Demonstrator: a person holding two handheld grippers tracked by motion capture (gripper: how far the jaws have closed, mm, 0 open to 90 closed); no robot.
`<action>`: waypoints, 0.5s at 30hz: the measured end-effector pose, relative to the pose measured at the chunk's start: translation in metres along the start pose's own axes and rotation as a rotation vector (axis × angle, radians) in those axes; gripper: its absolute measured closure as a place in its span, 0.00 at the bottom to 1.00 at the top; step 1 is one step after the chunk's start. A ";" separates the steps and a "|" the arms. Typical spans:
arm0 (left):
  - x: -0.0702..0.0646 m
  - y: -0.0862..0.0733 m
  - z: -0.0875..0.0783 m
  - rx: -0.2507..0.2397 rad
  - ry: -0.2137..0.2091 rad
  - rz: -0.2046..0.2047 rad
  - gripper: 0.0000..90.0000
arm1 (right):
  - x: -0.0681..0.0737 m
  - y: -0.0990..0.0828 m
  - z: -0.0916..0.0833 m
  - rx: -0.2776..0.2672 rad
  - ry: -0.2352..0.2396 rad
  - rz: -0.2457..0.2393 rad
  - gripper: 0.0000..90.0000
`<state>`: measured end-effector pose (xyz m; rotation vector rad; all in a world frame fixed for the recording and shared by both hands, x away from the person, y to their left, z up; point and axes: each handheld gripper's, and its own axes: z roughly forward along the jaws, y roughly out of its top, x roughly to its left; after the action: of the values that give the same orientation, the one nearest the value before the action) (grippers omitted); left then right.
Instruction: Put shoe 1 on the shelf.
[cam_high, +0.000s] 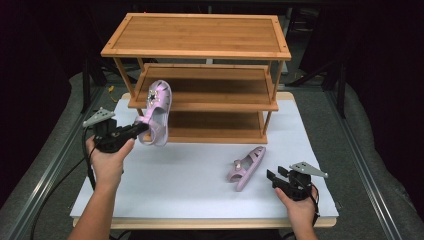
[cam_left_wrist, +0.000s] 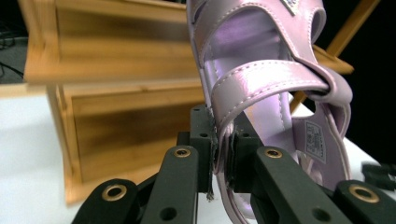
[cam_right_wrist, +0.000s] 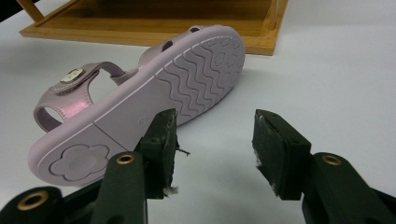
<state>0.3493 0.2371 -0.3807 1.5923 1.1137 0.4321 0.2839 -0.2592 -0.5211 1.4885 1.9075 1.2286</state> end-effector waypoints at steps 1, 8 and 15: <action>-0.001 0.006 0.005 0.000 0.002 -0.008 0.92 | 0.000 0.000 0.000 -0.001 -0.001 -0.001 0.55; -0.010 0.042 0.038 0.004 0.040 -0.003 0.92 | -0.003 0.000 -0.002 -0.005 0.008 0.007 0.55; -0.014 0.064 0.068 0.007 0.085 -0.009 0.92 | -0.006 0.000 -0.004 -0.016 0.014 0.021 0.55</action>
<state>0.4214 0.1896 -0.3424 1.5873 1.1874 0.4947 0.2829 -0.2663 -0.5201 1.4990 1.8910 1.2635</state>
